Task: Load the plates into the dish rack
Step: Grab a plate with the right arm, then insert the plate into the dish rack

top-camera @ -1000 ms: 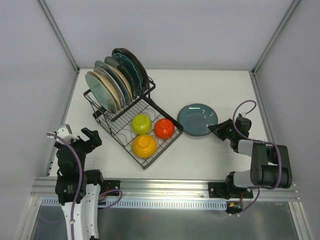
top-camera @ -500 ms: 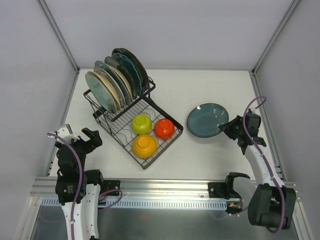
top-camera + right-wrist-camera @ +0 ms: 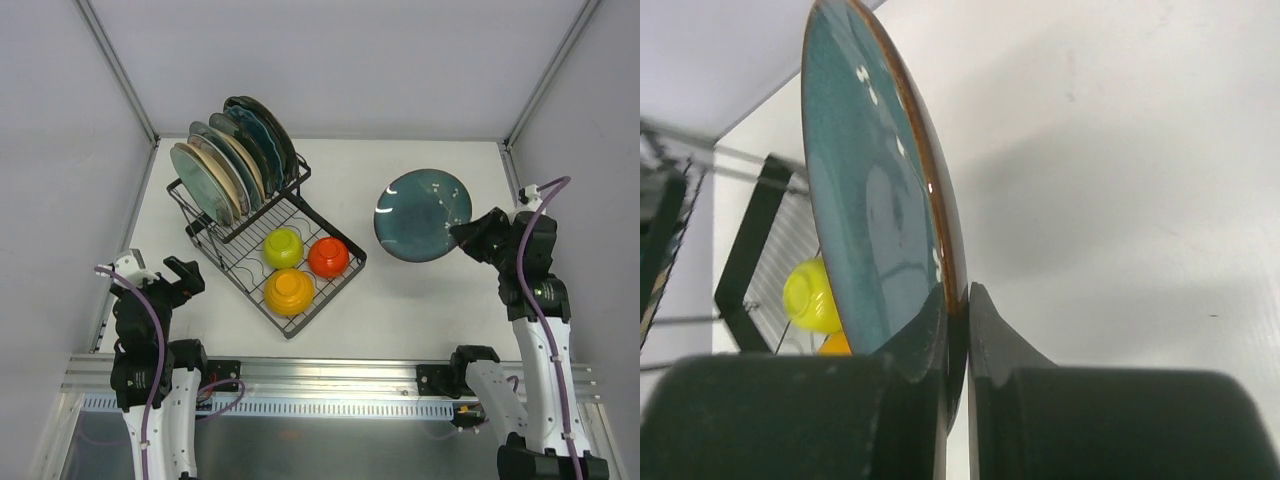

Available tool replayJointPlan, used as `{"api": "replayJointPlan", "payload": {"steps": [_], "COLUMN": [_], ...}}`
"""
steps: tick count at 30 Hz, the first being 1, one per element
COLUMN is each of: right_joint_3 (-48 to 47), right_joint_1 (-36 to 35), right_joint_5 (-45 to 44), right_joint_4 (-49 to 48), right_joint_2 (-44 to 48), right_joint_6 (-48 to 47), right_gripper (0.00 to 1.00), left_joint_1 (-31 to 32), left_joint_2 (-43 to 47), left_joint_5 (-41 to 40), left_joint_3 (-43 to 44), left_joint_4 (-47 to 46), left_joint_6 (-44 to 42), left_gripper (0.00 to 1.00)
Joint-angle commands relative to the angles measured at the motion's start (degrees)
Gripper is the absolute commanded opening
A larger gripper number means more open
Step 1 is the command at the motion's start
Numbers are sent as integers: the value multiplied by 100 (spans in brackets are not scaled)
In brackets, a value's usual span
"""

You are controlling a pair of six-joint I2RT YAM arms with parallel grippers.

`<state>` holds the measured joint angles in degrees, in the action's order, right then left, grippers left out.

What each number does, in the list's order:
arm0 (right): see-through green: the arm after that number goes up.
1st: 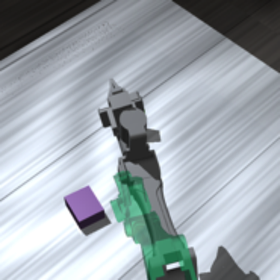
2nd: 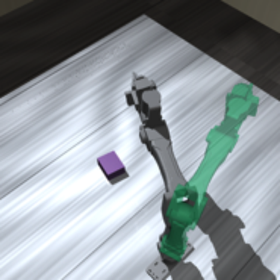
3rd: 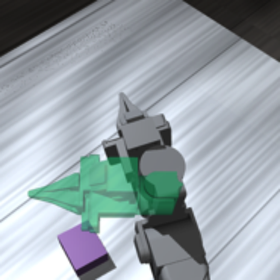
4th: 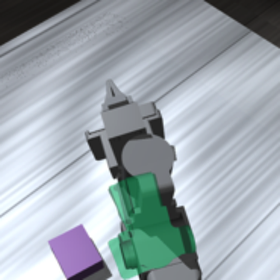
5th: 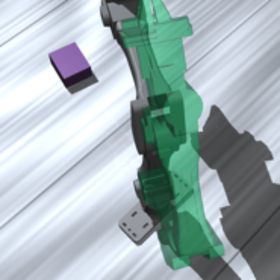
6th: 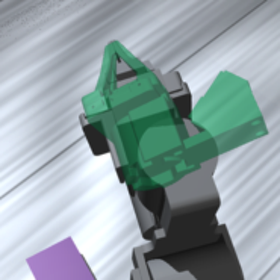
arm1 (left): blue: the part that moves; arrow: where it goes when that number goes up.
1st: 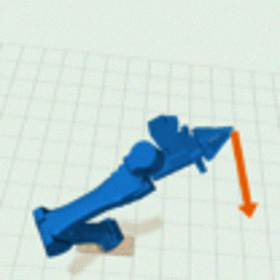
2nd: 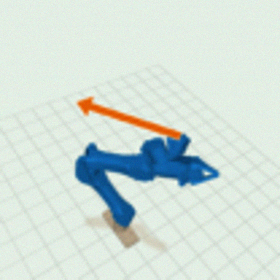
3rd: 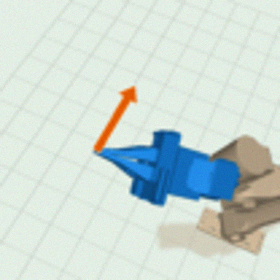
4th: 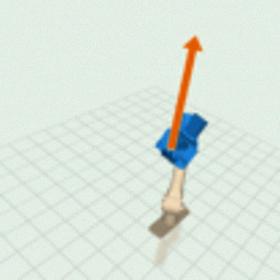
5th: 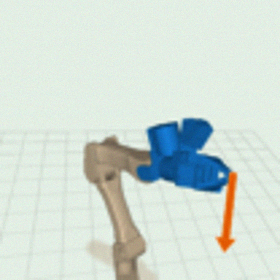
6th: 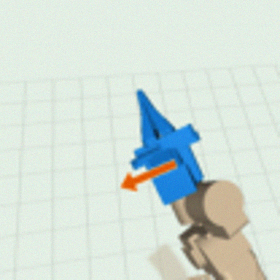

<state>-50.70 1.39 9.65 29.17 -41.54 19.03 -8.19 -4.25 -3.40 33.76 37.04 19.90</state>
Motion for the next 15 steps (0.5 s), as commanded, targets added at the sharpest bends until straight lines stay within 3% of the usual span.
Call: {"api": "replayJointPlan", "payload": {"steps": [1,8,15], "right_joint_3": [-862,-1609,-2417], "right_joint_1": [-507,-2193,-4634], "right_joint_5": [371,-568,-1974], "right_joint_4": [-219,-34,-201], "right_joint_2": [348,270,-608], "right_joint_6": [-4,-39,-417], "right_gripper": [1,1,0], "left_joint_1": [45,54,54], "left_joint_2": [91,126,161], "left_joint_5": [85,-108,-258], "left_joint_3": [-45,-62,-45], "left_joint_4": [-249,-232,-153], "left_joint_6": [-136,-101,-39], "left_gripper": [99,99,99]}}
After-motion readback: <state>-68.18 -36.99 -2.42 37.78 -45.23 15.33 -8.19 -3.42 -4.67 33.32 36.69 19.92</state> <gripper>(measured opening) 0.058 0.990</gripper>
